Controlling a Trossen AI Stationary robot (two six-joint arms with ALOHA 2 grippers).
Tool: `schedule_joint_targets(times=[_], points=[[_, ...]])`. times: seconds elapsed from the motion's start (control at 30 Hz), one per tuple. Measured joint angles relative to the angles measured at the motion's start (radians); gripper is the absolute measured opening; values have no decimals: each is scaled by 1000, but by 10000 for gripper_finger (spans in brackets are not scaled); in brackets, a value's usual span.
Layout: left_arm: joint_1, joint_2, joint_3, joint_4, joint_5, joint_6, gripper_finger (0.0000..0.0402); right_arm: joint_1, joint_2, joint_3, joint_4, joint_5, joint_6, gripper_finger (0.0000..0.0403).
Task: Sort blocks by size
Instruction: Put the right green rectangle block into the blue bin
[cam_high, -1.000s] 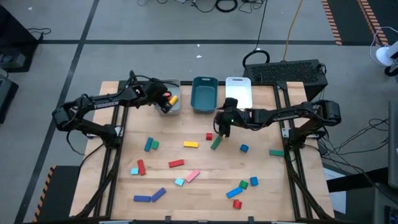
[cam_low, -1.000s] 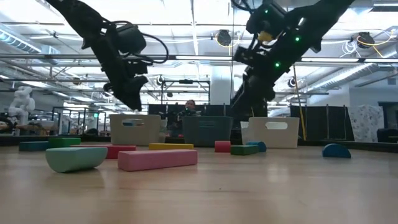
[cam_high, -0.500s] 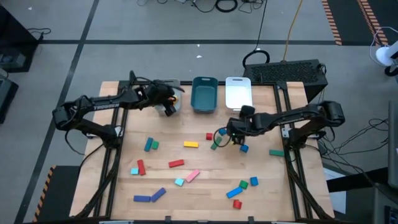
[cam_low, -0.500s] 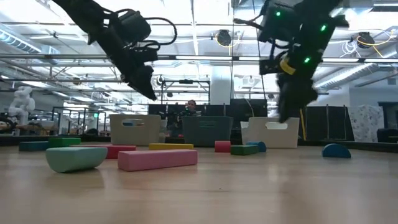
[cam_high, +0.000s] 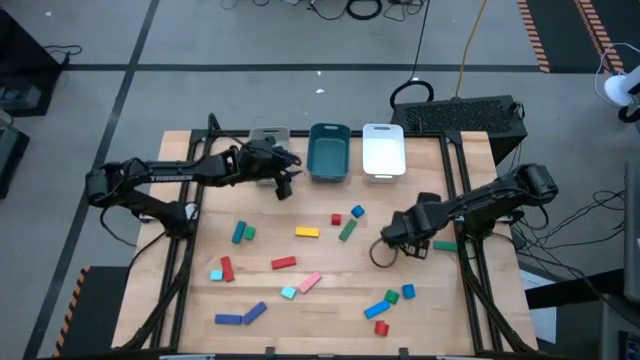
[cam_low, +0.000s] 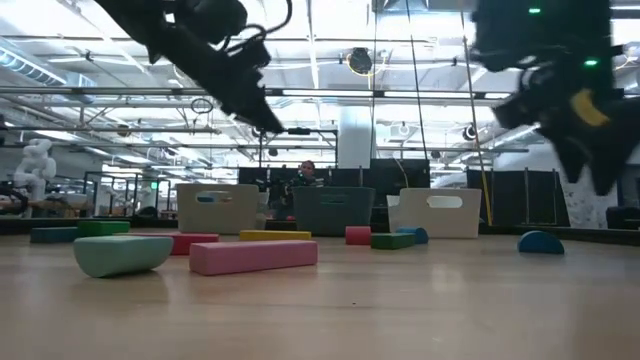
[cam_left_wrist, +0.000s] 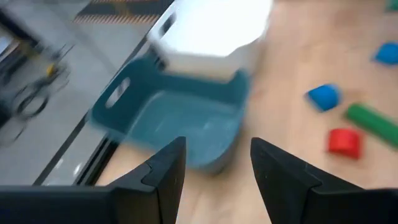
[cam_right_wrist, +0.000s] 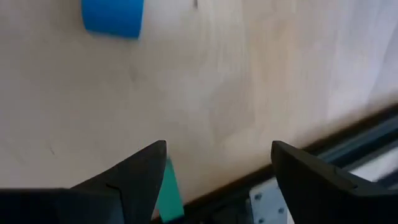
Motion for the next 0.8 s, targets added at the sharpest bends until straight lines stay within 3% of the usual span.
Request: schedule_joint_targets(times=[0.2,0.47,0.8], points=[[-37,0,0,116,80,26,183,121,-78,-106,71,-72,179,274],[-46,0,-1,215,139,60,183,289,-253,-167,108,-65,459,274],[-77,145,-24,350,182,58,183,354,-264,-251,206,-126,447,274]])
